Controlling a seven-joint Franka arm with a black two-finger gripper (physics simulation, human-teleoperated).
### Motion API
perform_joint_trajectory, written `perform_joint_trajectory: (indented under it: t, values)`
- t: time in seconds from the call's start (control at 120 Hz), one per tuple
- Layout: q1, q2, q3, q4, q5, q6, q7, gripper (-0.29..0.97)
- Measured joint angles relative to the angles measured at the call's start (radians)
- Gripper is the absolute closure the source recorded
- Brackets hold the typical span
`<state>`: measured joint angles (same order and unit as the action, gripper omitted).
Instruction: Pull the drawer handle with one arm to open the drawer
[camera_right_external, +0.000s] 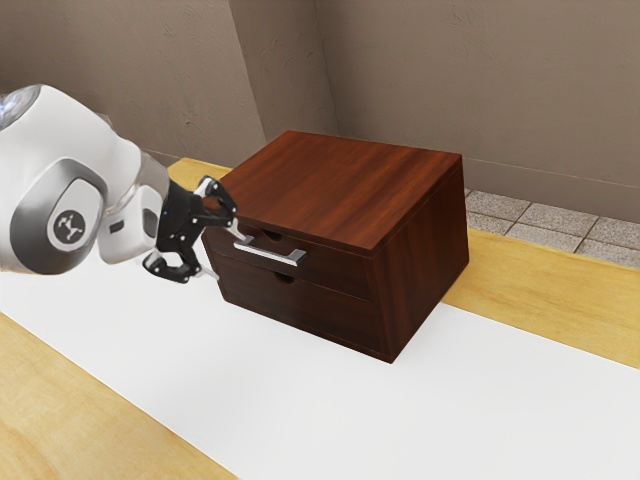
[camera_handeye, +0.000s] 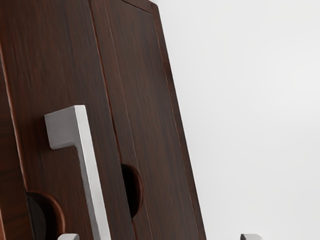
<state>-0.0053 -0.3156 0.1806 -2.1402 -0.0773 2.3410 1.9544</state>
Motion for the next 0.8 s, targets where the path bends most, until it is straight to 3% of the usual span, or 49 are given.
perform_joint_trajectory:
  t: [0.658,0.725,0.8]
  values:
    - [-0.003,0.143,-0.005,0.078,-0.107,0.011,-0.163,0.43]
    - [-0.002,0.153,-0.006,0.080,-0.115,0.013,-0.174,0.37]
    - [-0.002,0.161,-0.006,0.081,-0.125,0.013,-0.186,0.41]
